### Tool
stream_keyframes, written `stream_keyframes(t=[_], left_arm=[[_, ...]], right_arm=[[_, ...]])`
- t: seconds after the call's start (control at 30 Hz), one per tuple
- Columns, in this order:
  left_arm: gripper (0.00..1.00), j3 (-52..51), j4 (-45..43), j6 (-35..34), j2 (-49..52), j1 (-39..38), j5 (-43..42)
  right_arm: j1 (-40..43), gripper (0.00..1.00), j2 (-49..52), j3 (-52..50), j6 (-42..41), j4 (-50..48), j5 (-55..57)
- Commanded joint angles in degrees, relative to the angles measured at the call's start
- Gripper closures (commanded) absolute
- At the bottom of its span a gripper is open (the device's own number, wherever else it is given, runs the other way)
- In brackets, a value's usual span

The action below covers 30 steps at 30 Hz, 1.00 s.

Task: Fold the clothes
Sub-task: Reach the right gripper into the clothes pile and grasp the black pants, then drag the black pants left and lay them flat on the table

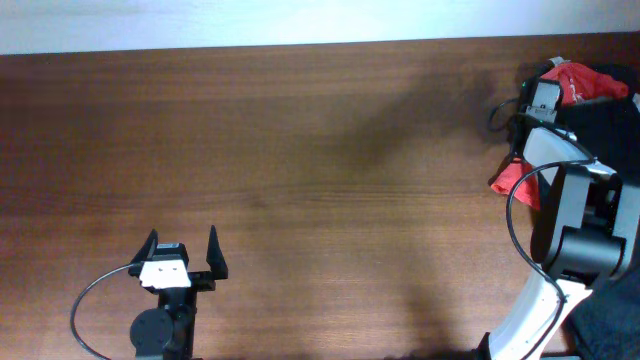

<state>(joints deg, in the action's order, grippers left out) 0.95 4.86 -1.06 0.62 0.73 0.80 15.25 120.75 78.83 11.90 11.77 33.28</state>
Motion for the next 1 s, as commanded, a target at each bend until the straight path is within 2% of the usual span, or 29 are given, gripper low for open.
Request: stream_keyframes(t=[0.0,0.1,0.3,0.47,0.6,0.73,0.83,0.87,0.93,0.97], left_arm=[[0.01,-0.4,-0.1,0.7,-0.3,0.2,-0.5],[0.01,-0.4,-0.1,0.7,-0.3,0.2,-0.5],[0.01,-0.4,-0.1,0.7,-0.3,0.2,-0.5],[0.01,-0.4,-0.1,0.7,-0.3,0.2,-0.5],[0.01,-0.4,-0.1,0.7,-0.3,0.2,-0.5],[0.01,-0.4,-0.1,0.7,-0.3,0.2,-0.5],[0.01,-0.4,-0.1,0.7,-0.3,0.2,-0.5],[0.01,-0.4,-0.1,0.7,-0.3,0.2,-0.5],[0.01,-0.4,-0.1,0.7,-0.3,0.2,-0.5],[0.01,-0.4,-0.1,0.7,-0.3,0.2,-0.5]], right_arm=[[0.5,0.96,-7.2,1.1,-5.2,0.5,4.2],[0.5,0.96,-13.8,1.1,-11.0,2.3,4.0],[0.0,0.96,-29.5,1.1,-10.9,6.4,2.5],[-9.6,0.96,-35.2,1.1,-12.5,11.0,-6.1],[-21.9,0.96,-33.3,1.1,-18.9,9.1,-9.1],[-33.7,0.96,-26.3,1.1,-26.7,5.9,-13.7],[-39.9,0.96,-19.1,1.1,-31.6,1.9,-20.9],[-43.3,0.96,-14.9,1.1,-34.8,-1.1,-25.8],[-48.4,0.96,-9.1,1.1,-36.1,-7.7,-34.8],[-50.9,0.96,-7.2,1.1,-39.0,-9.9,-35.5]])
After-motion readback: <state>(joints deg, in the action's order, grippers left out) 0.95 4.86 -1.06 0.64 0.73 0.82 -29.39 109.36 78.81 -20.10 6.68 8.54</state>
